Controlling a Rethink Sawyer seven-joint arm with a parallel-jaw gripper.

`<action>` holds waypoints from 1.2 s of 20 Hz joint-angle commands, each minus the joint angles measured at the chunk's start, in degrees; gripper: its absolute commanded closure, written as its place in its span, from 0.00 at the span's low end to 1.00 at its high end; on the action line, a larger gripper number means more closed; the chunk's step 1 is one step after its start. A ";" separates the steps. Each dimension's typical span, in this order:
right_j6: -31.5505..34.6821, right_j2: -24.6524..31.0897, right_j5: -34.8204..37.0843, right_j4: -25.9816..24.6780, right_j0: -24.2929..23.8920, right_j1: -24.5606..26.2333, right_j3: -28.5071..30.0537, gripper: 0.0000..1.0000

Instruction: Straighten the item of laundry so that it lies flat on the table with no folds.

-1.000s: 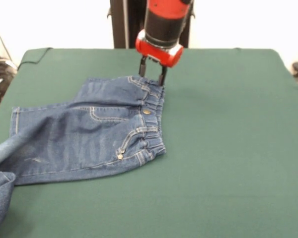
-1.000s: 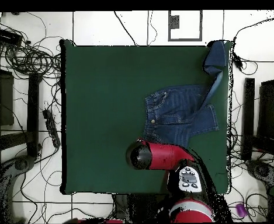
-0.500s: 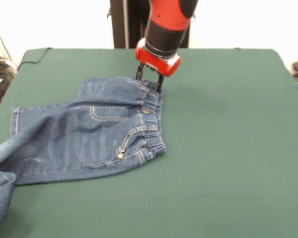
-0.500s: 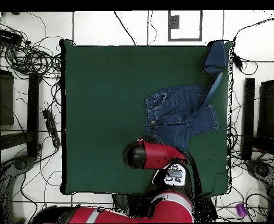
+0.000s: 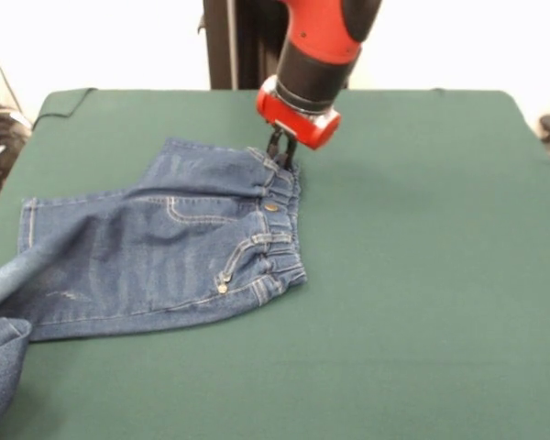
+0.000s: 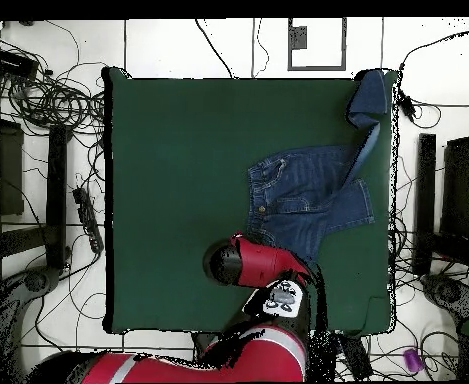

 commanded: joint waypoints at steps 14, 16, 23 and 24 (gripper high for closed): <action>14.76 17.61 -19.96 7.25 -7.82 4.10 -1.71 1.00; 15.75 18.25 -19.36 8.62 -7.42 3.69 -1.13 1.00; 25.74 8.16 -5.57 25.33 6.71 5.22 -2.66 1.00; 26.13 7.94 -5.63 26.90 7.44 5.54 -2.51 1.00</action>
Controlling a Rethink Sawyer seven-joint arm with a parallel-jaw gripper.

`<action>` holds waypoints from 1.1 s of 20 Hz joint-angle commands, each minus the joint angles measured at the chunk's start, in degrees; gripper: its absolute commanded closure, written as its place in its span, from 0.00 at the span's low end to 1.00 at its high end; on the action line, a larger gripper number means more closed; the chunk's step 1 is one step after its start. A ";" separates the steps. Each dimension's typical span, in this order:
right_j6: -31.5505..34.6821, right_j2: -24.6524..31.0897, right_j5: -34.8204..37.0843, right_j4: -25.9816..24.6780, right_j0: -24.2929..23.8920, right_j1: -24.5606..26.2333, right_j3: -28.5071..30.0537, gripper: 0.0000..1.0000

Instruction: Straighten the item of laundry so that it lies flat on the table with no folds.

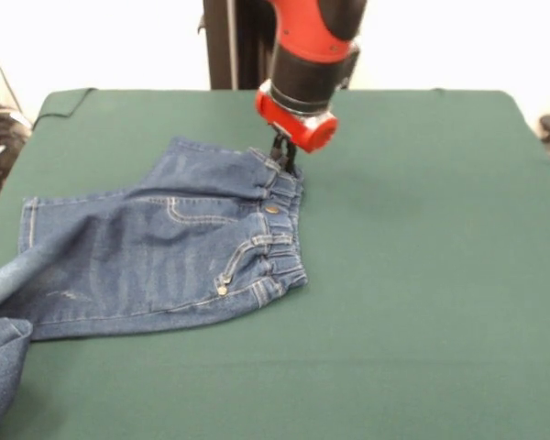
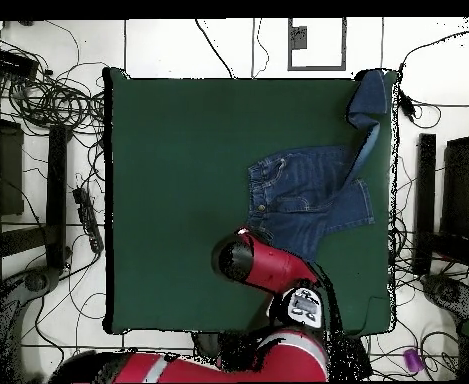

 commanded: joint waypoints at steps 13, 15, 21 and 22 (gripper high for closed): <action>28.29 2.70 0.51 29.53 17.98 8.35 -5.15 1.00; 28.60 2.69 0.59 30.81 18.50 8.25 -5.00 1.00; 30.13 2.05 2.18 34.47 21.03 7.07 -4.47 1.00; 30.61 1.64 2.94 35.10 21.63 6.90 -4.55 1.00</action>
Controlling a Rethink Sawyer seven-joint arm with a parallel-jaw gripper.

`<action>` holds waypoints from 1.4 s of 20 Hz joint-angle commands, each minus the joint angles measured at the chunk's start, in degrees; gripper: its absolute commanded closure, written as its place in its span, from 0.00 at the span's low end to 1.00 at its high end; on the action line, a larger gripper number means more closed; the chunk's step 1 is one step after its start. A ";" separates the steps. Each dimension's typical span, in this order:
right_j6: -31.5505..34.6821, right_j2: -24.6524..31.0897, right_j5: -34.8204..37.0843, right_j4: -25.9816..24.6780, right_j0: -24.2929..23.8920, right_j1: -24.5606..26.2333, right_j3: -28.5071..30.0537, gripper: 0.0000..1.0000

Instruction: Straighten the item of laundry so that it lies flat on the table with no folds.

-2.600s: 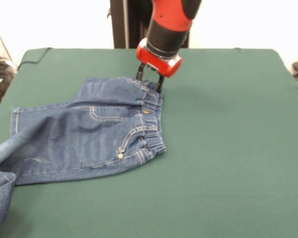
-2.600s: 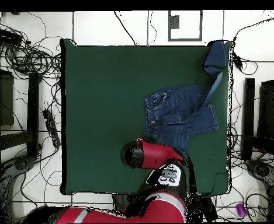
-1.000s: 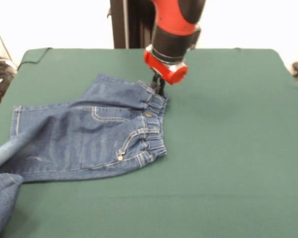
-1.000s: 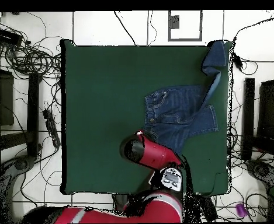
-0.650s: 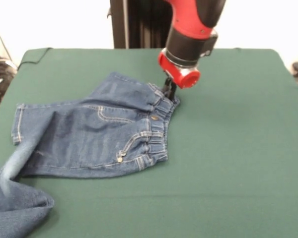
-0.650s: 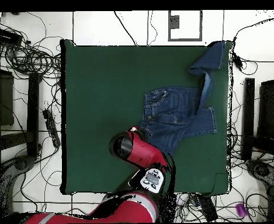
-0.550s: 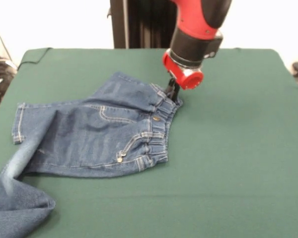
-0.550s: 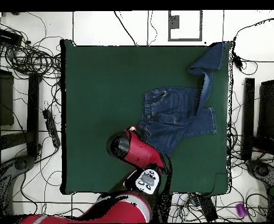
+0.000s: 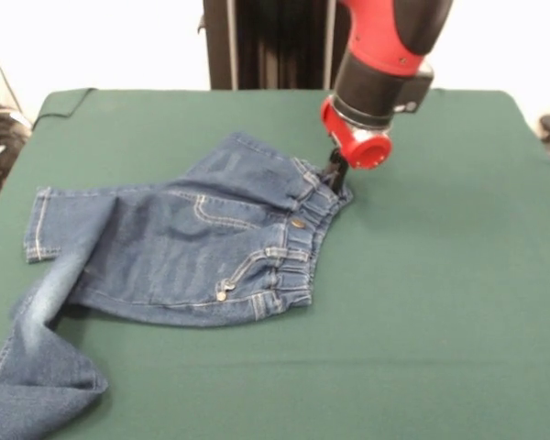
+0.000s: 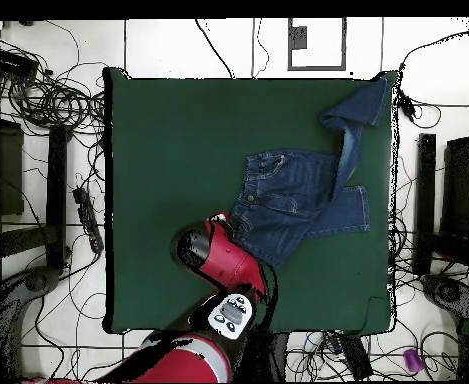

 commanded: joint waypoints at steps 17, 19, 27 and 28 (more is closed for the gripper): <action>34.34 -0.83 16.94 14.11 15.22 5.95 -13.06 1.00; 35.33 -1.35 17.40 13.82 15.56 6.31 -14.26 1.00; 37.88 -1.41 16.72 12.88 15.58 5.89 -16.15 1.00; 38.45 -1.57 16.87 12.87 15.65 5.99 -16.57 1.00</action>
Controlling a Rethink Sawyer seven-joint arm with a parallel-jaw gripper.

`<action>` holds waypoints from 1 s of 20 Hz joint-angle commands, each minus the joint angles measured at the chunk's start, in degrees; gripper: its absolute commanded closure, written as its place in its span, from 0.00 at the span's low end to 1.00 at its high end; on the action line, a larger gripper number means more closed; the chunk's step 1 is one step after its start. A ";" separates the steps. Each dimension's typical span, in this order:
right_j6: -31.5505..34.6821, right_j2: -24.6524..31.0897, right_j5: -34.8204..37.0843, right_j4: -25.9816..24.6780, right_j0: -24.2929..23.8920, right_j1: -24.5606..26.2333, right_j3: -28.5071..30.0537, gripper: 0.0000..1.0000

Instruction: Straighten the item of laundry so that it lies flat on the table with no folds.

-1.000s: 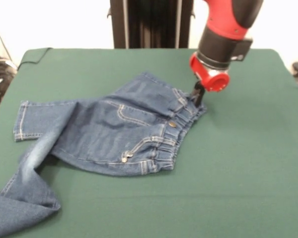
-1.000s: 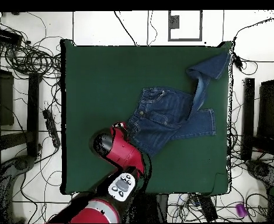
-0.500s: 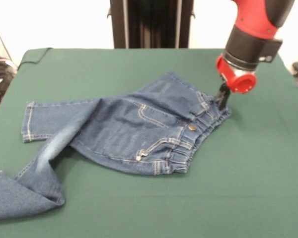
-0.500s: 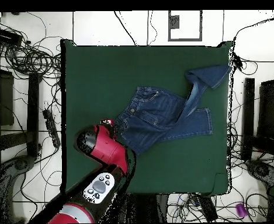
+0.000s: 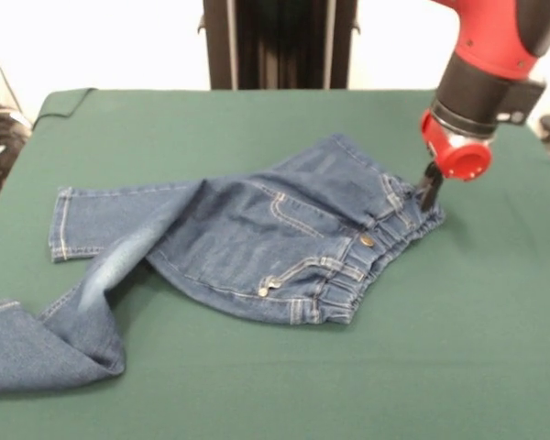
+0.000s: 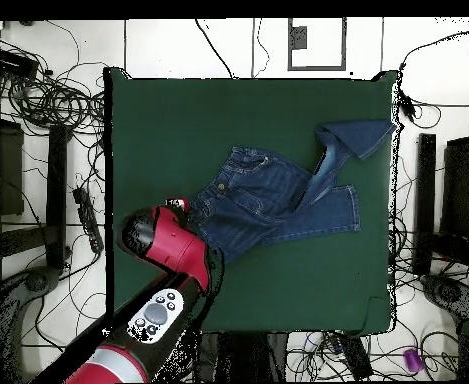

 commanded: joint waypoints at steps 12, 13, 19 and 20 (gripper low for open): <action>30.27 -0.58 16.88 3.07 3.83 4.55 -18.46 1.00; 31.68 -1.29 18.08 2.97 3.87 5.42 -19.97 1.00; 43.31 -6.30 27.90 2.15 1.86 14.38 -31.70 1.00; 45.66 -7.21 29.76 2.06 1.16 16.30 -34.04 1.00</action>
